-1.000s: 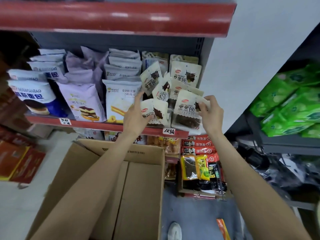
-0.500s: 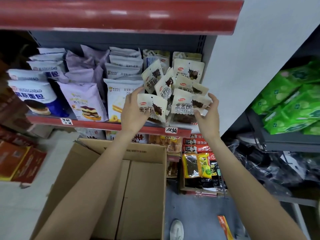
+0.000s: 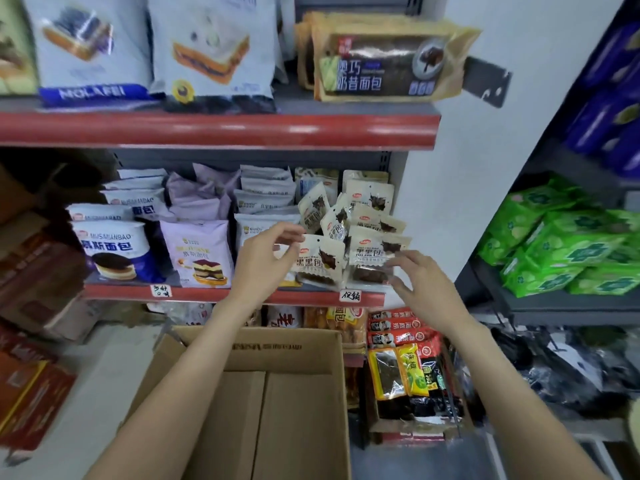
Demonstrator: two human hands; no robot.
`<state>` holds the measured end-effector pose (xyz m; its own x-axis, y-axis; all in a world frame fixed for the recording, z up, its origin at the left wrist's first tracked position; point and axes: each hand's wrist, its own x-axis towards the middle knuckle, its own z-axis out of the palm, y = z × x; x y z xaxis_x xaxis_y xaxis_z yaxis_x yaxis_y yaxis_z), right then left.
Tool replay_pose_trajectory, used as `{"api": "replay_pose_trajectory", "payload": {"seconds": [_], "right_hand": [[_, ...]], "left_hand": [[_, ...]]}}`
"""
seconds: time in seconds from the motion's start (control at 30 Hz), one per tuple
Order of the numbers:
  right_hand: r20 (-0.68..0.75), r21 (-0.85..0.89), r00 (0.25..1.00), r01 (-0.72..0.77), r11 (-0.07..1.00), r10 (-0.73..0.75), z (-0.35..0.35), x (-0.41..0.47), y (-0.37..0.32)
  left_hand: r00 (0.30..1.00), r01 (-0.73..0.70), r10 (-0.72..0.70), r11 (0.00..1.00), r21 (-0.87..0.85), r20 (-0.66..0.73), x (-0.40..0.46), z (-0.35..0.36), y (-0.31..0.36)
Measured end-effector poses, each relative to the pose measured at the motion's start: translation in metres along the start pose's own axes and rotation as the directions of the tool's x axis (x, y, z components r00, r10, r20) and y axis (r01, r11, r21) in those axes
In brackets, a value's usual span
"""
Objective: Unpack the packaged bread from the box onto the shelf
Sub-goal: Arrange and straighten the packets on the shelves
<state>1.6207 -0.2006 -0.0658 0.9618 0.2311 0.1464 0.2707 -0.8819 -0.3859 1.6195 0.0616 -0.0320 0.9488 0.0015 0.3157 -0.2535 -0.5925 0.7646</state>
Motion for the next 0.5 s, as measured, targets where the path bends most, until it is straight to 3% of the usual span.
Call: {"api": "replay_pose_trajectory", "payload": {"seconds": [0.1,0.2,0.37,0.5], "right_hand": [[0.231,-0.125,0.972,0.065,0.990,-0.034,-0.039,-0.009,-0.026],[0.279,-0.243,0.958,0.140,0.960,-0.069,-0.078,-0.018,-0.056],[-0.002,-0.155,0.981,0.193,0.969,-0.195,-0.139,-0.017,-0.092],[-0.351,-0.139,0.900,0.221,0.965,-0.257,-0.179,0.000,-0.102]], "left_hand": [[0.998,-0.059,0.062,0.995,-0.075,0.029,-0.002,-0.032,0.033],[0.986,-0.165,0.163,0.979,-0.122,-0.027,-0.001,-0.062,0.064],[0.934,-0.354,0.338,0.919,-0.174,-0.117,0.018,-0.094,0.111],[0.877,-0.480,0.479,0.872,-0.096,-0.031,0.052,-0.102,0.143]]}}
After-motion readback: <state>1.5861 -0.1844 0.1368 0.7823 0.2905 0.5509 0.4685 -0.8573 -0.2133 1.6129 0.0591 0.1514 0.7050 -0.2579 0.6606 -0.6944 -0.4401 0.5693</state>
